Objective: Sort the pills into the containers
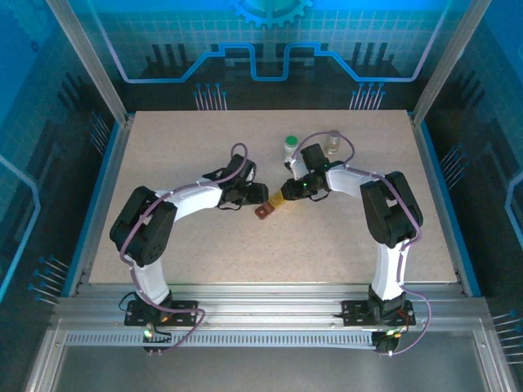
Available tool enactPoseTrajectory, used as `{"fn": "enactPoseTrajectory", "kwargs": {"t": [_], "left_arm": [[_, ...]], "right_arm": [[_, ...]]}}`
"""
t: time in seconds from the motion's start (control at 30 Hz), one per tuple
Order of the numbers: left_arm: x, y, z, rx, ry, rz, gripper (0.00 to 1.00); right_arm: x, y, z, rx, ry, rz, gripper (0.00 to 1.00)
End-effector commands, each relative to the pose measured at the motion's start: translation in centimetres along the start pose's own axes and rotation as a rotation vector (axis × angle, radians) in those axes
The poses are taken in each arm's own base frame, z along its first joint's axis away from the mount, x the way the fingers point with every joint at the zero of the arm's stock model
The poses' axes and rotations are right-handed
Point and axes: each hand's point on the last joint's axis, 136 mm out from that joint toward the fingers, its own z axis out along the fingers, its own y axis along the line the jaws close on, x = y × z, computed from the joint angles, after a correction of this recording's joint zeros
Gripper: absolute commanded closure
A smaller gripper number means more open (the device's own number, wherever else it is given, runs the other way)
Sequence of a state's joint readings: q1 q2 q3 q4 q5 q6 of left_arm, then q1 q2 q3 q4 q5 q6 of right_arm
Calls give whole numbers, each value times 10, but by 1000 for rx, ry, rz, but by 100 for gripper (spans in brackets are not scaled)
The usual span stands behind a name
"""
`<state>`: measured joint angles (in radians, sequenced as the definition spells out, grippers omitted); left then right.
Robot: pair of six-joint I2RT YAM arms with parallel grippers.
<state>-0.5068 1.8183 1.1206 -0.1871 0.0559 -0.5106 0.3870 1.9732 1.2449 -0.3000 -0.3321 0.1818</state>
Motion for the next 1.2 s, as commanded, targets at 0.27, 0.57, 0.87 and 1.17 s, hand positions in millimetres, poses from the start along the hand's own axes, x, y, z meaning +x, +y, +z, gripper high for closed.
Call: {"fn": "enactPoseTrajectory", "kwargs": {"t": [0.27, 0.57, 0.87, 1.17], "left_arm": [[9, 18, 20, -87, 50, -8, 46], [-11, 8, -1, -69, -36, 31, 43], [-32, -9, -84, 32, -302, 95, 38], [-16, 5, -172, 79, -595, 222, 32]], "right_arm": [[63, -41, 14, 139, 192, 123, 74], [24, -32, -14, 107, -80, 297, 70], [-12, -5, -56, 20, -268, 319, 60], [-70, -17, -118, 332, -367, 24, 50]]}}
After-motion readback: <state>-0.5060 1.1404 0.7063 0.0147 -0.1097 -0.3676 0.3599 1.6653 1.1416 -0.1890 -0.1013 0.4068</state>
